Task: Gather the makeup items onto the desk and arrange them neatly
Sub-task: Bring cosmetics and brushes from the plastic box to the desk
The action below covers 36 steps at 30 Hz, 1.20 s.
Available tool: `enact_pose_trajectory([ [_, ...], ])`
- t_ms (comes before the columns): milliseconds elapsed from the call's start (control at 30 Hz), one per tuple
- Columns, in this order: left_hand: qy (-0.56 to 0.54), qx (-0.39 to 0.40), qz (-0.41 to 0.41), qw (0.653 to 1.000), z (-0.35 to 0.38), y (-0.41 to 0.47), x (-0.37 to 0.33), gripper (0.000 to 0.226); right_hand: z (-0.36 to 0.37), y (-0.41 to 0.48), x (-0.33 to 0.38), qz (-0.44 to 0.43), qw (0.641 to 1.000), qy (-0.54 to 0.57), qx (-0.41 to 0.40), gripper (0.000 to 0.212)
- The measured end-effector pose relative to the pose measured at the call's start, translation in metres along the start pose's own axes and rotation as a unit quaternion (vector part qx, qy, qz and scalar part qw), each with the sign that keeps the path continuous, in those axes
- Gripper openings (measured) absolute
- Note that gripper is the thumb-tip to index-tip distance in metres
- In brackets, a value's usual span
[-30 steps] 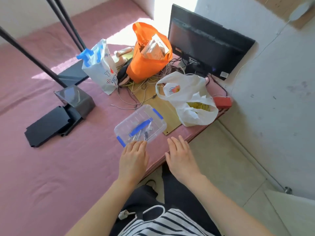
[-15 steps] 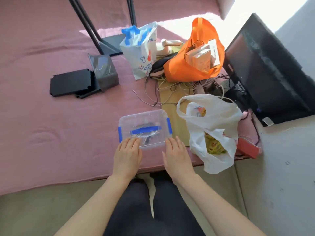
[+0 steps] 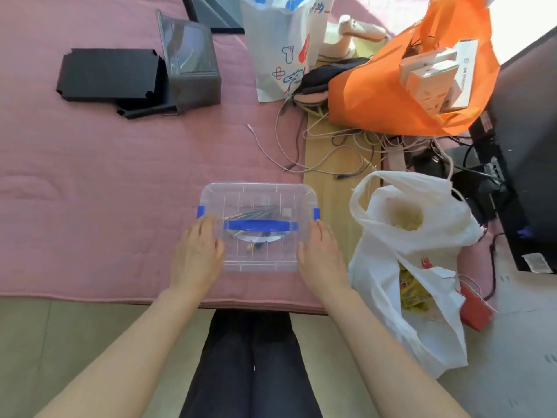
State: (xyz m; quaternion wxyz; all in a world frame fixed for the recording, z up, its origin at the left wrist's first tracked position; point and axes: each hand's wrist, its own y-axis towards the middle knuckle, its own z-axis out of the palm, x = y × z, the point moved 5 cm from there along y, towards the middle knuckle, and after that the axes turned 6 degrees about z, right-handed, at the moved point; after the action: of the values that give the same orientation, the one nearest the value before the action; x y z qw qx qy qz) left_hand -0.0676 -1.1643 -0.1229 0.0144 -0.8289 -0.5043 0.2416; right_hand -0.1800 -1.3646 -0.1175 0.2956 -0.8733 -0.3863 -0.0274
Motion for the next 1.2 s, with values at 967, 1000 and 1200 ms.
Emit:
enact_pose_trajectory([
  [967, -0.211, -0.176, -0.195, 0.942, 0.078, 0.036, 0.077, 0.027, 0.072, 0.061, -0.046, 0.104, 0.956, 0.202, -0.188, 0.045],
  [1000, -0.209, -0.173, -0.214, 0.938, 0.079, 0.035, 0.081, 0.029, 0.072, 0.06, -0.048, 0.12, 0.95, 0.223, -0.183, 0.044],
  [1200, -0.255, -0.148, -0.281, 0.913, 0.08, 0.038, 0.084, 0.03, 0.072, 0.072, -0.06, 0.207, 0.902, 0.361, -0.113, 0.04],
])
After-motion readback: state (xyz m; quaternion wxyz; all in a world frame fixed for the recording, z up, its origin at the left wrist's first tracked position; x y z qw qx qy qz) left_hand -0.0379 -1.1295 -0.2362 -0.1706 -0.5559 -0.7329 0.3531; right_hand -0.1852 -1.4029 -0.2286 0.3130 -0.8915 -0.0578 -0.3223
